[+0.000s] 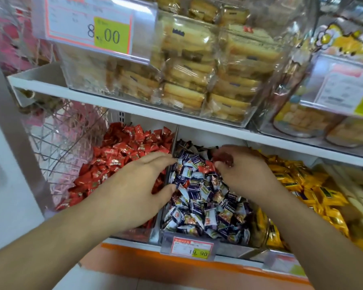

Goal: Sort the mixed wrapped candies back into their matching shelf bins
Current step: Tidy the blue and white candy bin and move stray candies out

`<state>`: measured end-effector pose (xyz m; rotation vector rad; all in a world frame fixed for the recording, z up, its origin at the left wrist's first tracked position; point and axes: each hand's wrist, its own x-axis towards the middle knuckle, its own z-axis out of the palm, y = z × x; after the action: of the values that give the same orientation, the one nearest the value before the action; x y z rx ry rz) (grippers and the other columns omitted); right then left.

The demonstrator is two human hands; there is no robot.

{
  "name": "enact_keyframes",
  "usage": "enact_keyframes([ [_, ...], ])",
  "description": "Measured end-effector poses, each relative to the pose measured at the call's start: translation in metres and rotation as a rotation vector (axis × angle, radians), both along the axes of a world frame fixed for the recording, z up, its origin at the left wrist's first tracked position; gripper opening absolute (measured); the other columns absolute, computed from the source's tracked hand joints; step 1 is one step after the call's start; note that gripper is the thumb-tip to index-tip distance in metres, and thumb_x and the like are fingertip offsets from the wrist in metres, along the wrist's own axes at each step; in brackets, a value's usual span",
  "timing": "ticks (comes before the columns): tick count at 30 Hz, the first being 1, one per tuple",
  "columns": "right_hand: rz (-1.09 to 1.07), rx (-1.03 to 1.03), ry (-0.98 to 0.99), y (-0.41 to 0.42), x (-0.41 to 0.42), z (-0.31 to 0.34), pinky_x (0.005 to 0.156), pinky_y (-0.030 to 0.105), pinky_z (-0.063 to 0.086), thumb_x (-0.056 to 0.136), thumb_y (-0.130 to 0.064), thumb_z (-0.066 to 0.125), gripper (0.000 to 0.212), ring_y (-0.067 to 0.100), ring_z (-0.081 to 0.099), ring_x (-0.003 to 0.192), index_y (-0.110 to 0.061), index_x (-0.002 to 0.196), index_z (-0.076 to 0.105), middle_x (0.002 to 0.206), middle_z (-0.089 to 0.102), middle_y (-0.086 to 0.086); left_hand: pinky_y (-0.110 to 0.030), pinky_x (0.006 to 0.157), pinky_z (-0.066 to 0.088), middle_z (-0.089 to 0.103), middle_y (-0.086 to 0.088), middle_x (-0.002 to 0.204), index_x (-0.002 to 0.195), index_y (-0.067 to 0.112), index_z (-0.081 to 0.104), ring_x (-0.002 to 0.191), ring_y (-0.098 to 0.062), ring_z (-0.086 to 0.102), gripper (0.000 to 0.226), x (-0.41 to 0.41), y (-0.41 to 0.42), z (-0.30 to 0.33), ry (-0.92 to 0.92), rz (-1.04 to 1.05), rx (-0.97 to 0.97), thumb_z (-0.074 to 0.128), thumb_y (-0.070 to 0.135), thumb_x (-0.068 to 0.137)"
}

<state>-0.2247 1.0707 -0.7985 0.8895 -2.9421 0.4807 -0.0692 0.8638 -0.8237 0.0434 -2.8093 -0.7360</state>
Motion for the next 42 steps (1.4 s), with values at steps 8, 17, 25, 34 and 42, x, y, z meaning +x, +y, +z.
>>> enact_keyframes([
  [8, -0.052, 0.134, -0.082, -0.025, -0.027, -0.015, 0.091, 0.036, 0.059, 0.090, -0.042, 0.077, 0.023, 0.017, 0.069, 0.094, -0.030, 0.109, 0.077, 0.103, 0.076, -0.005, -0.010, 0.116, 0.018, 0.029, 0.032, 0.155, 0.154, 0.040, 0.037, 0.143, 0.007, 0.030, 0.059, 0.002, 0.000, 0.001, 0.001, 0.003, 0.007, 0.054, 0.052, 0.098],
  [17, -0.064, -0.019, -0.026, -0.019, -0.029, -0.021, 0.078, 0.021, 0.051, 0.091, -0.015, 0.076, 0.012, 0.012, 0.069, 0.093, -0.024, 0.095, 0.082, 0.100, 0.075, -0.009, -0.015, 0.119, 0.023, 0.028, 0.033, 0.154, 0.154, 0.040, 0.037, 0.143, 0.007, 0.030, 0.059, 0.003, -0.001, 0.002, -0.034, -0.008, 0.018, 0.054, 0.053, 0.098],
  [25, -0.163, -0.495, -0.193, -0.014, -0.008, 0.003, 0.067, 0.003, 0.047, 0.090, -0.019, 0.077, 0.012, -0.010, 0.066, 0.079, -0.030, 0.091, 0.079, 0.086, 0.074, -0.022, -0.017, 0.114, 0.032, 0.037, 0.029, 0.151, 0.151, 0.040, 0.042, 0.137, 0.004, 0.039, 0.057, 0.004, 0.001, 0.010, -0.044, 0.023, 0.072, 0.058, 0.052, 0.097],
  [34, 0.134, -0.752, -0.465, -0.035, 0.063, 0.023, 0.084, 0.025, 0.060, 0.084, -0.004, 0.081, 0.014, 0.016, 0.075, 0.086, -0.017, 0.090, 0.081, 0.086, 0.079, -0.002, -0.022, 0.090, 0.056, 0.074, 0.008, 0.114, 0.129, 0.032, 0.066, 0.104, -0.003, 0.071, 0.035, 0.005, 0.004, 0.027, 0.027, 0.054, 0.763, 0.066, 0.041, 0.095],
  [42, 0.106, -0.745, -0.447, -0.053, 0.075, 0.016, 0.081, 0.022, 0.058, 0.087, -0.013, 0.082, 0.012, 0.009, 0.072, 0.083, -0.025, 0.087, 0.081, 0.085, 0.077, -0.006, -0.041, 0.079, 0.064, 0.078, -0.009, 0.092, 0.103, 0.019, 0.075, 0.080, -0.024, 0.077, 0.010, 0.019, -0.027, 0.031, 0.070, 0.275, 0.911, 0.073, 0.014, 0.095],
])
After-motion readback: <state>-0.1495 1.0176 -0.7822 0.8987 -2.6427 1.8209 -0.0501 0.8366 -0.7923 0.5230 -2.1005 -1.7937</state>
